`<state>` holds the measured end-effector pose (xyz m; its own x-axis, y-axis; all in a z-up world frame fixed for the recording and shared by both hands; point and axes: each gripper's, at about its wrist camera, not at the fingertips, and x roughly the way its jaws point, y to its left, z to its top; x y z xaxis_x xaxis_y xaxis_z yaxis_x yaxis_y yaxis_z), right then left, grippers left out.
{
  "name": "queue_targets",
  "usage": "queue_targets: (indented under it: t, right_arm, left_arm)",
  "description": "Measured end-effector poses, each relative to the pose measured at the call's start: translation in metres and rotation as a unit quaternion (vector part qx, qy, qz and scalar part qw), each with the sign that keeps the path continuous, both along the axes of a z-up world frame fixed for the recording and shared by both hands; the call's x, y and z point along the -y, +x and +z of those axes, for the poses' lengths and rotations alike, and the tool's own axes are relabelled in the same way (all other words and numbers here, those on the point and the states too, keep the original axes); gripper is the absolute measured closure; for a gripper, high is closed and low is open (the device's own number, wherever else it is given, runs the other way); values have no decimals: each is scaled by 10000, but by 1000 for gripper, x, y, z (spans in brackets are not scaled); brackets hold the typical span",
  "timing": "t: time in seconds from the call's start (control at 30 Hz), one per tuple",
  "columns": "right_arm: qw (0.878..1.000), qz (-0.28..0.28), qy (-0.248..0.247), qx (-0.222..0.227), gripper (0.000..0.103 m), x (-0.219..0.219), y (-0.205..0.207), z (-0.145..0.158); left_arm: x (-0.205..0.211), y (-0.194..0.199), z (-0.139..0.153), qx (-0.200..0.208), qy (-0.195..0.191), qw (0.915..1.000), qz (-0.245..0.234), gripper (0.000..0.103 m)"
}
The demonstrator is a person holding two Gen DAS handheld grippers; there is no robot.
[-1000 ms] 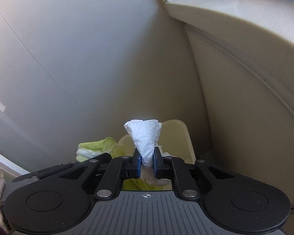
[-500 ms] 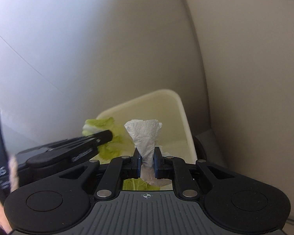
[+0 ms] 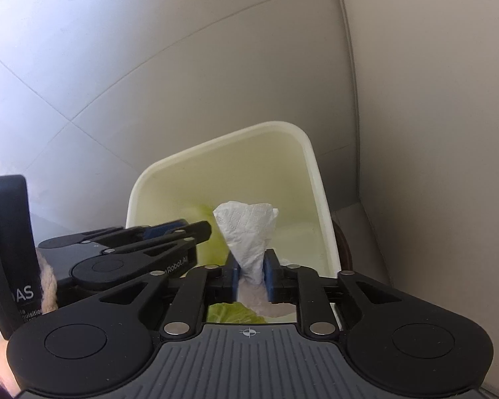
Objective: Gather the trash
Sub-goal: 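Carry both items over the wastebasket and open both grippers to drop them, then move both tools back to the countertop trash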
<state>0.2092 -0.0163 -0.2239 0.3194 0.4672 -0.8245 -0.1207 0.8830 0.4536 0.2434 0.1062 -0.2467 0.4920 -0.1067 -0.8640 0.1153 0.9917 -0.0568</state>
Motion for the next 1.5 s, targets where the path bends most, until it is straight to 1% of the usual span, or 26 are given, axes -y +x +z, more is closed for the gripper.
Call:
queue_targets:
  t: [0.07, 0.13, 0.23, 0.4, 0.63, 0.67, 0.77, 0.83, 0.97, 1.03, 1.1, 1.17, 1.37, 1.47, 1.5]
  right_arm:
    - [10000, -43, -2, -43, 74, -2, 3, 0]
    - [9999, -87, 27, -68, 70, 1, 3, 0]
    - [9999, -154, 38, -48, 61, 0, 3, 0]
    - [9997, -215, 61, 10, 52, 0, 1, 8]
    - [9997, -209, 53, 90, 51, 2, -8, 15]
    - [9997, -219, 51, 96, 51, 2, -9, 16]
    - [9996, -250, 24, 120, 50, 4, -14, 20]
    - [9996, -266, 22, 133, 50, 4, -16, 22]
    - [9994, -262, 76, 218, 49, 5, -24, 28]
    - [9992, -253, 108, 304, 42, 15, -31, 38]
    - [9989, -227, 128, 385, 41, 16, -38, 46]
    - [9987, -211, 151, 442, 41, 19, -43, 58]
    - [9976, -103, 143, 670, 36, 24, -61, 82]
    - [9966, -47, 104, 822, 33, 28, -72, 97]
    - [9962, -35, 99, 865, 31, 29, -75, 101]
  left_arm:
    - [-5, -6, 2, 9, -6, 10000, 13, 76]
    - [-1, -3, 8, -5, -27, 10000, 48, 69]
    - [-7, -12, 13, 13, -24, 10000, 68, 65]
    - [-17, -27, 24, 71, -9, 9999, 87, 58]
    - [-25, -50, 39, 92, -39, 9999, 101, 52]
    - [-24, -44, 41, 94, -55, 9999, 115, 51]
    - [-31, -52, 49, 124, -90, 9998, 141, 48]
    - [-23, -53, 63, 137, -119, 9997, 176, 46]
    - [-28, -67, 78, 177, -182, 9995, 197, 41]
    - [-25, -76, 95, 205, -180, 9994, 196, 38]
    - [-25, -84, 105, 241, -170, 9994, 188, 34]
    - [-26, -95, 117, 282, -165, 9993, 167, 33]
    - [-28, -121, 150, 397, -200, 9989, 118, 24]
    - [-27, -134, 166, 475, -204, 9986, 120, 17]
    - [-26, -138, 171, 507, -205, 9984, 120, 13]
